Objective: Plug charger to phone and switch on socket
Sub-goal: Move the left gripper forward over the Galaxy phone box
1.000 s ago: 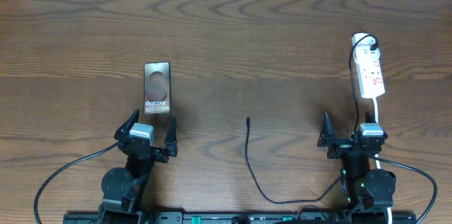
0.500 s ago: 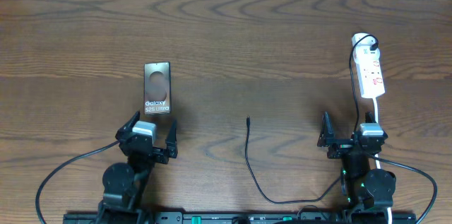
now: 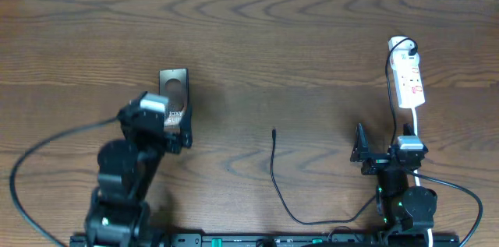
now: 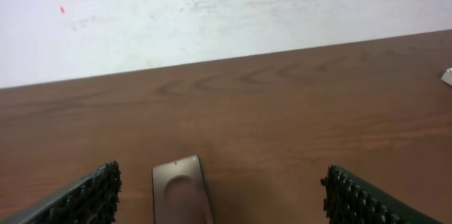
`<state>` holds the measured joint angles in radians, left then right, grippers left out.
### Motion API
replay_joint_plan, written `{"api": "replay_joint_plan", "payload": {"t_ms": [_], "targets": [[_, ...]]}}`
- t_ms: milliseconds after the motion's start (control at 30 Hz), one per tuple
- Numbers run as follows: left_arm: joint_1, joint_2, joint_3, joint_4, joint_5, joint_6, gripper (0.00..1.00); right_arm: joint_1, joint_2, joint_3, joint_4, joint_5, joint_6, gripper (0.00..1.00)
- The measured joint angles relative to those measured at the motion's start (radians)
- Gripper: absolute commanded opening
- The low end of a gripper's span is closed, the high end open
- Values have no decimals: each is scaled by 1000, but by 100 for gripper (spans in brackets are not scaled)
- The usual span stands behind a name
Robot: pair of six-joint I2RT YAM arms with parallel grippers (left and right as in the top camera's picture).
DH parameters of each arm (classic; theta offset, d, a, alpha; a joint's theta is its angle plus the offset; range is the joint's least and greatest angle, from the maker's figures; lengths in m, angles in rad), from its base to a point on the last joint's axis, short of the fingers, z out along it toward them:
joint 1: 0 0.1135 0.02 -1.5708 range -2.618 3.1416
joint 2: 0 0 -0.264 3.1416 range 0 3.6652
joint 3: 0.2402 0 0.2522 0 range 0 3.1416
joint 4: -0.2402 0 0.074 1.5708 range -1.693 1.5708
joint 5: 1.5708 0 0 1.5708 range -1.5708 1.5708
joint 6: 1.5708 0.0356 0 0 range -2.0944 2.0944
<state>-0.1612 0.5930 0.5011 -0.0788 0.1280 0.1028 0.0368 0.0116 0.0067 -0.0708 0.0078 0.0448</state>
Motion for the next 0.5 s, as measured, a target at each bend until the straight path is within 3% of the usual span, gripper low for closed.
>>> {"api": "replay_joint_plan", "payload": {"t_ms": [267, 500], "targets": [[0, 252, 241, -126, 0, 3, 90, 0, 0, 0, 0, 0, 0, 99], [16, 457, 472, -344, -22, 2, 90, 0, 0, 0, 0, 0, 0, 99]]}}
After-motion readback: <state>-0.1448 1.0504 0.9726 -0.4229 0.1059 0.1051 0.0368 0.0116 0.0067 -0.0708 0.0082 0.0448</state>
